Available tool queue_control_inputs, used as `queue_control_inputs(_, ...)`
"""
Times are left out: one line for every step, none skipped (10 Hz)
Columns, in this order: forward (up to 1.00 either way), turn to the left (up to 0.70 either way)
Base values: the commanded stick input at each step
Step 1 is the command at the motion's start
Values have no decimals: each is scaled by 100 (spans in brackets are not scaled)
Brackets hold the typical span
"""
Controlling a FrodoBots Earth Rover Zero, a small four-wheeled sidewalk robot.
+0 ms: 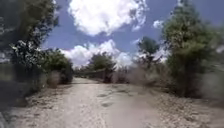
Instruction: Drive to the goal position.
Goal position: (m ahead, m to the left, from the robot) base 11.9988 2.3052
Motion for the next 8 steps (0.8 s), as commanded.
queue_control_inputs(45,0)
queue_control_inputs(45,0)
queue_control_inputs(45,0)
queue_control_inputs(45,0)
queue_control_inputs(45,0)
queue_control_inputs(45,0)
queue_control_inputs(45,0)
queue_control_inputs(45,0)
